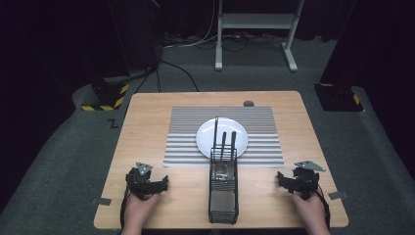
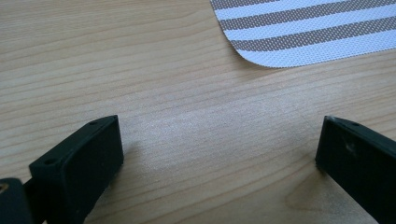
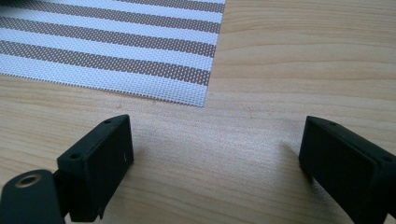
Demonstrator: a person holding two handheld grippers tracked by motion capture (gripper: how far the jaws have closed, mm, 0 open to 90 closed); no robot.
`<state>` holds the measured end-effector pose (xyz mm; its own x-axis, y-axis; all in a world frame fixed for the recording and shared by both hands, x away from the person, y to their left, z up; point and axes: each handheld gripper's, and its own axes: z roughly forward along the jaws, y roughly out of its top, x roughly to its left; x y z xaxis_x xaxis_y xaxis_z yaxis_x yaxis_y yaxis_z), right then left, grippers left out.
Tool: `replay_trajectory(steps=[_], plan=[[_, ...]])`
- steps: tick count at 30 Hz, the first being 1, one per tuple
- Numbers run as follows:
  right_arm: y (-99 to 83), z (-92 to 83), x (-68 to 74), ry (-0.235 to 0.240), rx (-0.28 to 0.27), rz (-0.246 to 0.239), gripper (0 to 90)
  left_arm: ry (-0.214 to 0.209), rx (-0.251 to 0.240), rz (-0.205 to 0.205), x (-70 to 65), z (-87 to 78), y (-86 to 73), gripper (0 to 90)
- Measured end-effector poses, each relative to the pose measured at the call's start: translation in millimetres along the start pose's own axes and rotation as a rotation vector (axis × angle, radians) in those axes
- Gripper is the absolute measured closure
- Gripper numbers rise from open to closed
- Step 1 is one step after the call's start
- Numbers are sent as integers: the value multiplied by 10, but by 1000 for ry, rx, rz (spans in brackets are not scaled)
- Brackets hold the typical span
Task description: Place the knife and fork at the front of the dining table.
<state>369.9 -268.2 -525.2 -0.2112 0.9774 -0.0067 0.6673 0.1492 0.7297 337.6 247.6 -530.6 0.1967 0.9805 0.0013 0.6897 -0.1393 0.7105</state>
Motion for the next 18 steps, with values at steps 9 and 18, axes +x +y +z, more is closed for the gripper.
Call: replay_trajectory(steps=[9,18], plan=[[17,17,-3,31,0,-31,98,-10,2,6,6,10,10,2],[-10,-12,-27,67,-4,-53,102,-12,1,8,7,15,14,1]])
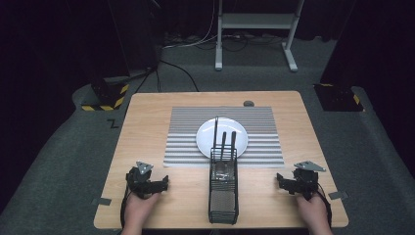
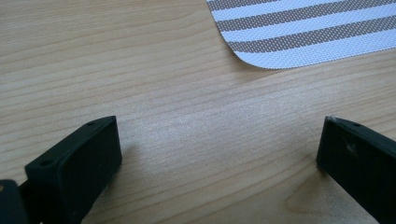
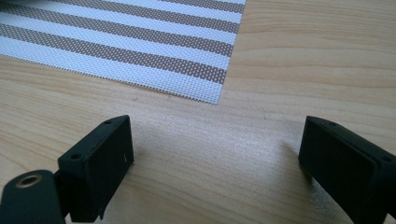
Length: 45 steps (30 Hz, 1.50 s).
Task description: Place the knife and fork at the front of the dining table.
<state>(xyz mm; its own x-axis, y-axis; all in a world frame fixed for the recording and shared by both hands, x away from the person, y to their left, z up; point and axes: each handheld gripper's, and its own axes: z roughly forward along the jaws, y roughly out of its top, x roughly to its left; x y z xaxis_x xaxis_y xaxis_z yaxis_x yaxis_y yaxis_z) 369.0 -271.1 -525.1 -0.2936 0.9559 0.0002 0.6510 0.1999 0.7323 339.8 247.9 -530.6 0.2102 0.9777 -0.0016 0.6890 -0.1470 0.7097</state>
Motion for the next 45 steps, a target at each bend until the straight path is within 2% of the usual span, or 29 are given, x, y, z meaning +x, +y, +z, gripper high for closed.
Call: replay_trajectory(steps=[4,7,13,15,20,24,26,31,36,40,45], plan=[[6,6,25,-2,1,-15,112,-1,-3,14,-3,-2,1,7],[9,11,43,18,2,-30,111,6,-2,18,-12,4,12,1],[13,16,47,16,1,-32,110,14,-17,67,-62,-43,23,0],[13,16,44,19,1,-31,110,-12,-26,59,-69,-86,33,0],[15,17,48,17,2,-31,110,-49,-85,80,-134,-187,64,0],[15,18,45,22,0,-31,112,-96,-178,66,-185,-257,85,1],[16,18,43,22,1,-35,112,-128,-199,60,-205,-284,100,1],[17,18,44,20,2,-38,112,-169,-257,63,-246,-343,114,1],[19,17,44,22,4,-38,112,-210,-336,45,-281,-394,115,1],[19,17,45,22,4,-37,112,-251,-375,39,-323,-457,139,1],[19,18,45,22,4,-37,112,-276,-396,54,-407,-556,203,9]])
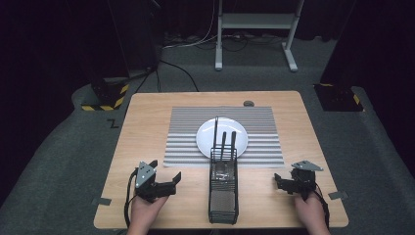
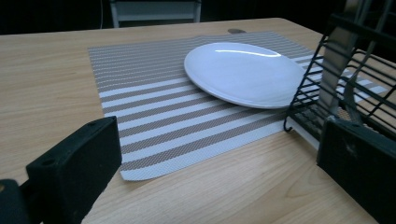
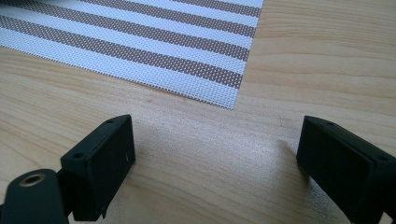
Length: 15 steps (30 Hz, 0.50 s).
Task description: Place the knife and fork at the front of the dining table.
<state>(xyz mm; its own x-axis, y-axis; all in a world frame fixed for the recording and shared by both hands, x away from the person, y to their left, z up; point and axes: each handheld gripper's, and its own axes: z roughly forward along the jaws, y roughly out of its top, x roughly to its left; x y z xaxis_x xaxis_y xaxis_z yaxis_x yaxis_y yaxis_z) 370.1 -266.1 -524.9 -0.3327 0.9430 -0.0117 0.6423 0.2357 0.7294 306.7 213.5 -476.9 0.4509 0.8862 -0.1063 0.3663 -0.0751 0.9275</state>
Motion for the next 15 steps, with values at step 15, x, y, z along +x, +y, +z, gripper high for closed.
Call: replay_trajectory(steps=[15], plan=[[2,3,1,3,0,0,112,-60,-85,20,-294,-33,242,10]])
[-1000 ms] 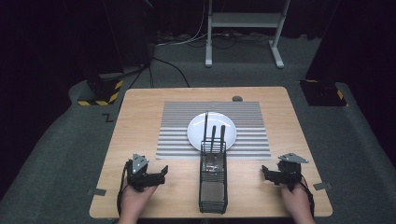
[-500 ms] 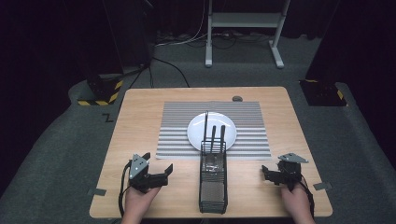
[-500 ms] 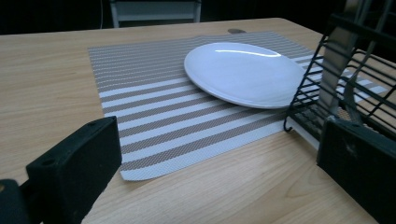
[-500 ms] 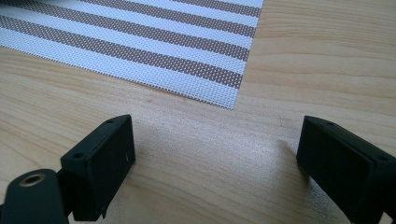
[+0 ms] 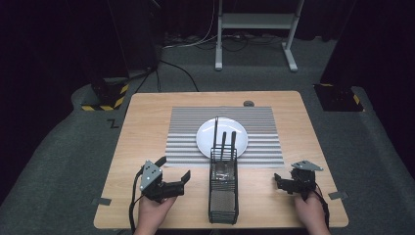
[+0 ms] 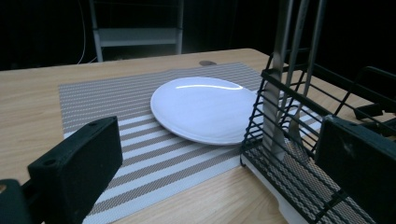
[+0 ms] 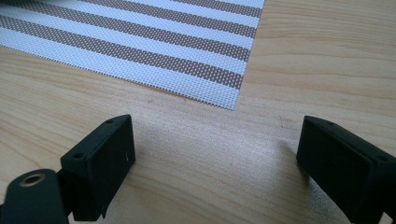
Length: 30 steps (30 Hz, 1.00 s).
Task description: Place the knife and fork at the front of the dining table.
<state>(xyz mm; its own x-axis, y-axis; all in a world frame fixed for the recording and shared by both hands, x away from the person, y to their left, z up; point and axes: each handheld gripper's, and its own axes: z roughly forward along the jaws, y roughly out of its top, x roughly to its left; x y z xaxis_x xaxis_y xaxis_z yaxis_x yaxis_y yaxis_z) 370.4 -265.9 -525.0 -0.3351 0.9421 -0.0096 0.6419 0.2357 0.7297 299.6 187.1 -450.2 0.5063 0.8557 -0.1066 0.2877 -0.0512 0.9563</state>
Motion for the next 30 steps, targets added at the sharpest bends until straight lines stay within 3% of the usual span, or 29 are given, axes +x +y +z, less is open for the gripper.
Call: replay_trajectory(steps=[5,9,16,21,24,30], plan=[[-1,-1,-1,1,-1,1,114,-27,-6,1,-74,56,84,10],[0,-1,0,0,0,0,113,-29,-8,47,-161,135,140,7],[0,1,7,-7,0,-1,111,-63,-28,42,-189,251,247,7],[1,3,7,-10,0,0,108,-69,-43,41,-203,289,292,7],[1,3,7,-9,0,0,108,-58,-71,68,-241,301,304,7],[1,3,7,-9,0,0,108,-47,-97,82,-311,370,308,12]])
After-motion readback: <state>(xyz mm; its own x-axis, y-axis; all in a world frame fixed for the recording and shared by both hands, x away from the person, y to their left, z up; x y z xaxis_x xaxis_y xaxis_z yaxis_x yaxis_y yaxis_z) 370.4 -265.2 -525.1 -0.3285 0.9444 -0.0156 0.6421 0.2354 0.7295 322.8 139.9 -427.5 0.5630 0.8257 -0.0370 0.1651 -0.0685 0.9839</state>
